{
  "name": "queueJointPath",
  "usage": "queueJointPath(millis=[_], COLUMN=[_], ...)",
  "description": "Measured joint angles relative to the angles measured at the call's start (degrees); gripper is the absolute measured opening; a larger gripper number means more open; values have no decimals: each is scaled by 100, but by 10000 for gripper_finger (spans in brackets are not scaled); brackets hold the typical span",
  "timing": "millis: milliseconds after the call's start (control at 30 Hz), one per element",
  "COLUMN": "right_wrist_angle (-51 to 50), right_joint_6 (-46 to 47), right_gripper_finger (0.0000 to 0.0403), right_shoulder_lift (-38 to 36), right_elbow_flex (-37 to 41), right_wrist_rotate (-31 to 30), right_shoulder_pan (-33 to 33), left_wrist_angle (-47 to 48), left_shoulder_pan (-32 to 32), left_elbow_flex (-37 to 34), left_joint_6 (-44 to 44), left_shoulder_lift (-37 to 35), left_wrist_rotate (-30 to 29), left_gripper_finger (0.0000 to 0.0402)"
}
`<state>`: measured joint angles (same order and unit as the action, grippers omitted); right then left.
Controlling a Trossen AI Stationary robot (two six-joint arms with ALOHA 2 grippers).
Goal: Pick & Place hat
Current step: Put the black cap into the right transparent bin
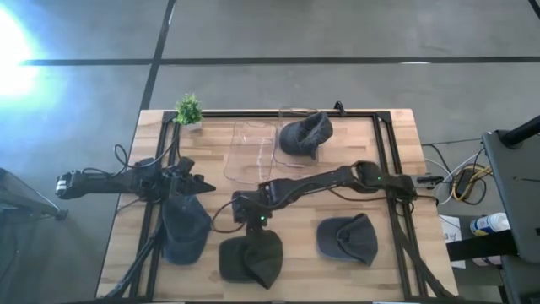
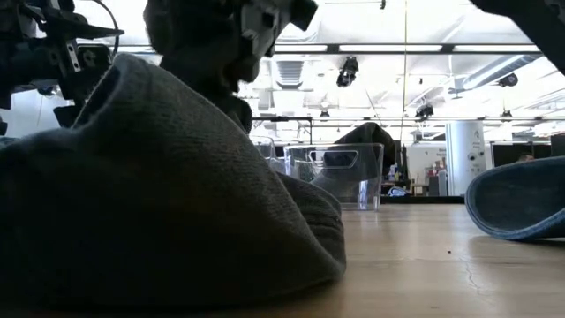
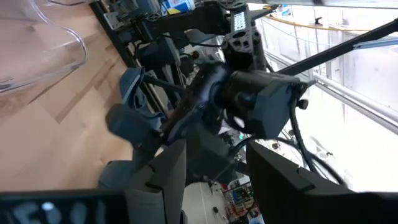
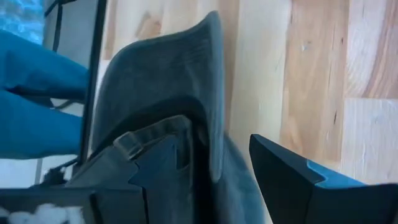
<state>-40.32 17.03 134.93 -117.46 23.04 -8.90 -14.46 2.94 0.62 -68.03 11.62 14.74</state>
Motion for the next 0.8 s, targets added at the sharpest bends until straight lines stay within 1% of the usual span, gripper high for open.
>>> queueJointPath(millis=[267,367,433,500,667,700,800], right_wrist_angle=[-15,-31,-150,-270,-708,-817,-1303], right_joint_6=[237,317,330,310,43,-13,-158], right_gripper_finger=[197,184,164,133,29,21,17], right_shoulder_lift=[646,737,721,674,439,368,10], right_elbow_flex=[-458,-480,-478,-470,-461,-461,-459], right_wrist_rotate=[61,145,145,115,-288,-406,-966], right_shoulder_pan=[-1,-7,-9,-11,-36,-47,-95], left_wrist_angle=[0,0,-1,-1,-2,-2,-2], left_shoulder_pan=[0,0,-2,-2,-2,-2,-2], left_elbow_flex=[0,0,0,0,0,0,0], left_joint_6=[2,-4,-4,-5,-7,-7,-7], left_shoulder_lift=[-2,-2,-2,0,0,0,0], left_wrist_rotate=[126,131,131,131,131,131,131], left_gripper_finger=[161,161,161,161,161,161,161])
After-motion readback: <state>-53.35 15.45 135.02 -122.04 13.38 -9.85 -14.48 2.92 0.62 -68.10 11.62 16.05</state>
